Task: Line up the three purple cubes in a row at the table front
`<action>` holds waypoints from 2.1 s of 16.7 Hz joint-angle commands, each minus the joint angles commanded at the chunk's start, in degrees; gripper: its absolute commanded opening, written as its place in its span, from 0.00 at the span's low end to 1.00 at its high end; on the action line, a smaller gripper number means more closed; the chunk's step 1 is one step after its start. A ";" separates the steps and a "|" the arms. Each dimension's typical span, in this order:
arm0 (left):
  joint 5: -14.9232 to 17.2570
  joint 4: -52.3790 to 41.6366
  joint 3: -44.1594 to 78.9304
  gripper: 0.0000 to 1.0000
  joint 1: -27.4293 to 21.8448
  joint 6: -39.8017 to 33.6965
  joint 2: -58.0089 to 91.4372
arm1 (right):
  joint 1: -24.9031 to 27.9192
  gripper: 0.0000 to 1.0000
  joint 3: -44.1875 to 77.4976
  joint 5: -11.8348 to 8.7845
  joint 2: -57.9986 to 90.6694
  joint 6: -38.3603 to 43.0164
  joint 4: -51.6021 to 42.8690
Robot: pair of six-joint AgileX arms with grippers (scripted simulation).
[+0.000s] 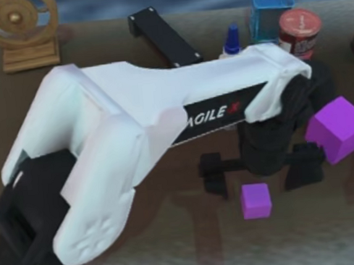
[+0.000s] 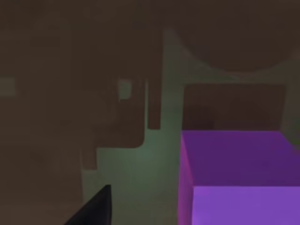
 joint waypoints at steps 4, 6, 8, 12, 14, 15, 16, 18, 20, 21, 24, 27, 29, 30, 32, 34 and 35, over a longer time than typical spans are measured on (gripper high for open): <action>0.02 -8.66 6.32 1.00 0.55 -0.21 -1.56 | 0.00 1.00 0.00 0.00 0.00 0.00 0.00; 0.02 -11.10 8.51 1.00 0.75 -0.17 -2.35 | 0.00 1.00 0.00 0.00 0.00 0.00 0.00; 0.02 -11.41 8.81 1.00 0.79 -0.14 -2.51 | 0.00 1.00 0.00 0.00 0.00 0.00 0.00; 0.02 -11.27 8.72 1.00 1.05 0.61 -2.30 | 0.00 1.00 0.00 0.00 0.00 0.00 0.00; 0.05 -11.26 8.80 1.00 3.42 3.72 -2.21 | 0.00 1.00 0.00 0.00 0.00 0.00 0.00; 0.07 -11.26 8.85 1.00 5.25 6.17 -2.14 | 0.00 1.00 0.00 0.00 0.00 0.00 0.00; 0.11 -11.26 8.88 1.00 7.43 9.06 -2.06 | 0.00 1.00 0.00 0.00 0.00 0.00 0.00; 0.24 -11.29 8.85 1.00 12.64 15.94 -1.87 | 0.00 1.00 0.00 0.00 0.00 0.00 0.00; 0.42 -11.38 8.64 1.00 18.63 24.08 -1.63 | 0.00 1.00 0.00 0.00 0.00 0.00 0.00; 0.51 -11.44 8.50 1.00 21.81 28.63 -1.49 | 0.00 1.00 0.00 0.00 0.00 0.00 0.00; 0.78 -11.56 8.01 1.00 31.48 42.99 -1.18 | 0.00 1.00 0.00 0.00 0.00 0.00 0.00; 1.00 -11.42 7.68 1.00 40.36 55.68 -1.20 | 0.00 1.00 0.00 0.00 0.00 0.00 0.00; 1.14 -11.15 7.57 1.00 44.98 61.35 -1.44 | 0.00 1.00 0.00 0.00 0.00 0.00 0.00; 1.20 -11.02 7.55 1.00 46.73 63.32 -1.56 | 0.00 1.00 0.00 0.00 0.00 0.00 0.00; 1.27 -10.85 7.55 1.00 48.65 65.37 -1.72 | 0.00 1.00 0.00 0.00 0.00 0.00 0.00; 1.28 -10.84 7.55 1.00 48.82 65.54 -1.74 | 0.00 1.00 0.00 0.00 0.00 0.00 0.00; 1.28 -10.84 7.55 1.00 48.82 65.54 -1.74 | 0.00 1.00 0.00 0.00 0.00 0.00 0.00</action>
